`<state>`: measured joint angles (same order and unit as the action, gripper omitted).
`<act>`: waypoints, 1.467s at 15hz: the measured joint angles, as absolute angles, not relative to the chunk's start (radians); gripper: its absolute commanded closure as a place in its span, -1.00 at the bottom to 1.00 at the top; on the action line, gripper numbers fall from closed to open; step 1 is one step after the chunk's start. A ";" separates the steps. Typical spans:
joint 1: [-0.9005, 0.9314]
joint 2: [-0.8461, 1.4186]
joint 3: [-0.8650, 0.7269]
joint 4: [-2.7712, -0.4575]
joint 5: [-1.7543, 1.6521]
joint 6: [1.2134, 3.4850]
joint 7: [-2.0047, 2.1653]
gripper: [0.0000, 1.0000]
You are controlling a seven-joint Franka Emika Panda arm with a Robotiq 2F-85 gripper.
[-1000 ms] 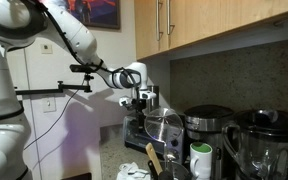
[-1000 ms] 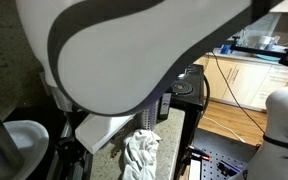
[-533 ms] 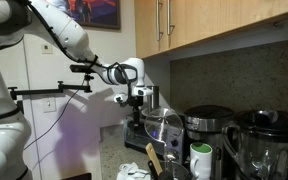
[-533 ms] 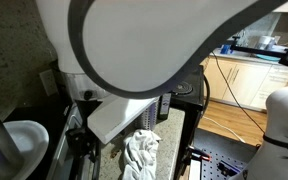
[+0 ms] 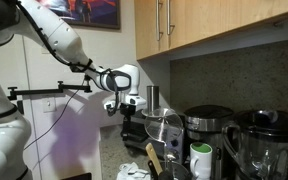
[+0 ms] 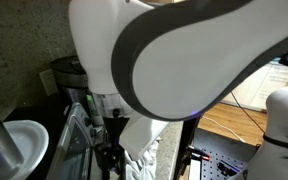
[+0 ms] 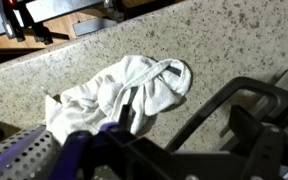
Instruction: Put the flask on the plate on the microwave and open the microwave
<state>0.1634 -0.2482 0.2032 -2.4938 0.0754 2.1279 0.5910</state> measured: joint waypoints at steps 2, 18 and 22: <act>0.162 -0.262 0.203 -2.528 0.080 2.127 0.593 -1.00; 0.140 -0.507 0.223 -2.504 0.094 1.903 0.589 -1.00; 0.145 -0.507 0.239 -2.456 0.094 1.897 0.536 -1.00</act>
